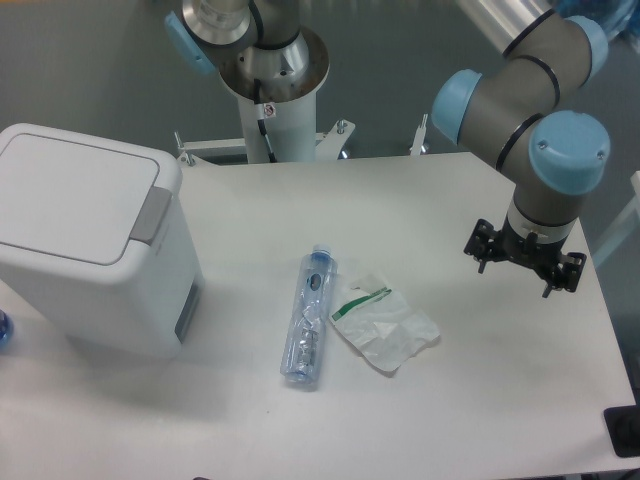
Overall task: Open the trash can
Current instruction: 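Lift the gripper from its start pose and begin moving toward the trash can, then swing the gripper over the table to above the trash can's grey button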
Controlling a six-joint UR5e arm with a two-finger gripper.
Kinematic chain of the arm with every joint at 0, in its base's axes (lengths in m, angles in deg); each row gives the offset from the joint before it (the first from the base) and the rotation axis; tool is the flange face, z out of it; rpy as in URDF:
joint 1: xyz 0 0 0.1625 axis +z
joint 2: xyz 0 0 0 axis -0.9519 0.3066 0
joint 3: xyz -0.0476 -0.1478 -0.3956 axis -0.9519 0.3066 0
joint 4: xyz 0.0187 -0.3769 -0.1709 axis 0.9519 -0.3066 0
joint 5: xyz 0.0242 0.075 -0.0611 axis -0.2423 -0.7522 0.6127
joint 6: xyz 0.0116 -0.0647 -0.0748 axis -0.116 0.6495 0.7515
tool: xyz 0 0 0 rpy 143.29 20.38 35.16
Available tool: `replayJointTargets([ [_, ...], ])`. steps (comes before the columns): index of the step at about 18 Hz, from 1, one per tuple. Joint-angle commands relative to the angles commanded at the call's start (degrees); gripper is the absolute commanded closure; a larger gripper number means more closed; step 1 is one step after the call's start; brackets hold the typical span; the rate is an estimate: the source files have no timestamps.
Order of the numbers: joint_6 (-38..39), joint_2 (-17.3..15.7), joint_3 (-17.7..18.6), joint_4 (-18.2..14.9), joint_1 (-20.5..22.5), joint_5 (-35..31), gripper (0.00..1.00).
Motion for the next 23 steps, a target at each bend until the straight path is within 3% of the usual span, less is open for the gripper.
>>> replayJointTargets([
  [9,0.4,-1.2,-0.1,-0.6,-0.1,2.1,0.0],
  [16,12.6,-2.5,0.6,-2.6,-4.1,5.1,0.0],
  [19,16.0,-4.7,2.0,-2.5,-4.2,11.2,0.0],
  [23,20.6,-7.1,5.7,-3.3,-7.0,12.3,0.0],
])
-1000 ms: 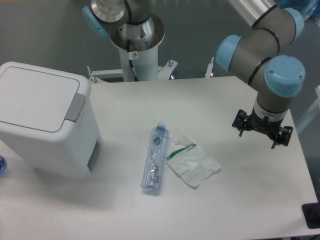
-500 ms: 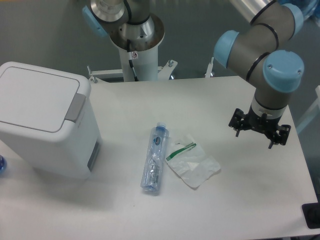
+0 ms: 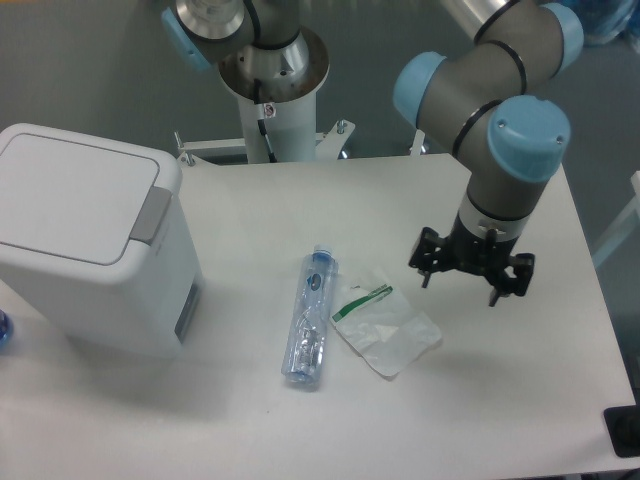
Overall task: Open the trash can
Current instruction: 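Swing the gripper over the table to above the trash can's grey button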
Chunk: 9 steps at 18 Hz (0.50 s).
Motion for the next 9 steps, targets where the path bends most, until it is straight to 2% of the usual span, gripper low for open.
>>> replayJointTargets([
  [2,2.9,-2.5,1.7,-0.6,-1.5,1.8,0.0],
  [4,4.7,-4.7,2.8,-2.8,-3.6,3.6,0.0],
  [6,5.1,-6.3,2.7,-5.1,-5.3,5.5,0.0],
  [9,9.1,-8.7,1.6,-6.4,-5.6,11.5,0.0],
])
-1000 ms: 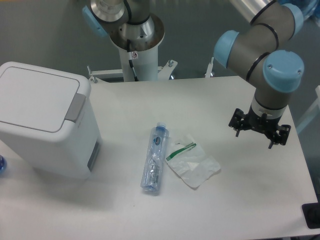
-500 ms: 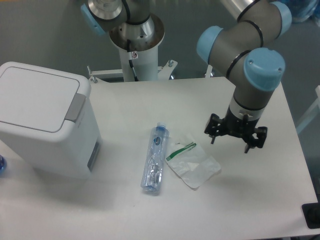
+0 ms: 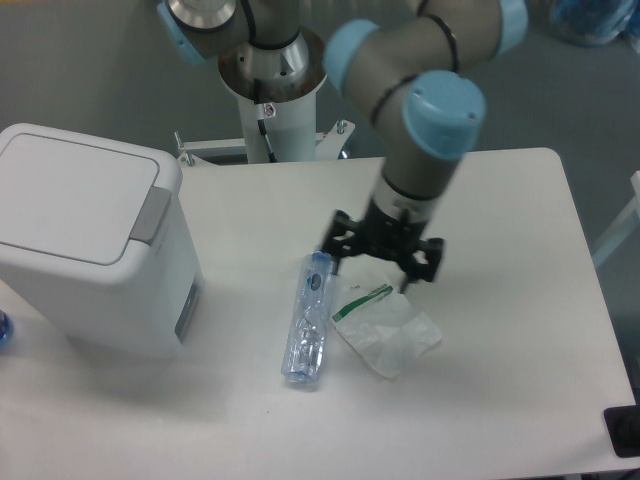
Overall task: Open the trash can
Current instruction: 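Swing the gripper over the table to above the trash can's grey button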
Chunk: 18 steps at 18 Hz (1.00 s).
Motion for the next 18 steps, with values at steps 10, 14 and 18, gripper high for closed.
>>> replayJointTargets([
  [10,8.9,-4.0,-1.9,0.5,-4.3,11.8,0.0],
  [14,8.7,-10.2,4.8,2.2,-4.5,11.4,0.0],
  [18,8.8,-12.1,9.0,6.1,-4.5,11.2,0.0],
])
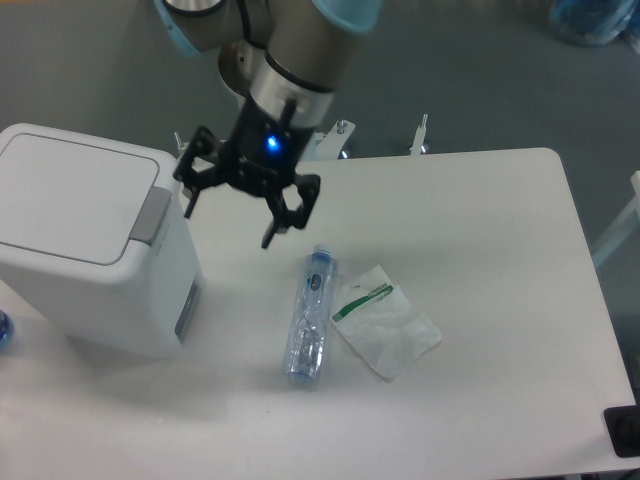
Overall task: Open the trash can
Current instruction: 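Swing the gripper over the table to above the trash can's grey button, then lower the gripper onto the grey button on the trash can lid, then press down on the grey button until the lid pops open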
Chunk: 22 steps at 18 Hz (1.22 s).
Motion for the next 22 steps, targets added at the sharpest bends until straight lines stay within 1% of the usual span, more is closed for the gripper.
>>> replayJointTargets([
  [2,0.2,0.5,-0.3,0.2,-0.4,0.0,0.0],
  [4,1.9,0.9,-0.4,0.5,-1.0,0.2,0.0],
  [7,5.3,1.7,-0.5,3.2,-1.9,0.3,0.0],
  [9,6.5,2.8,-0.8,4.5,-2.8,0.2,0.0],
  [13,6.3,3.3,-0.5,4.5,-3.9,-0.1,0.0],
  [22,6.4,3.5,0.2,4.4,-4.0,-0.2,0.0],
])
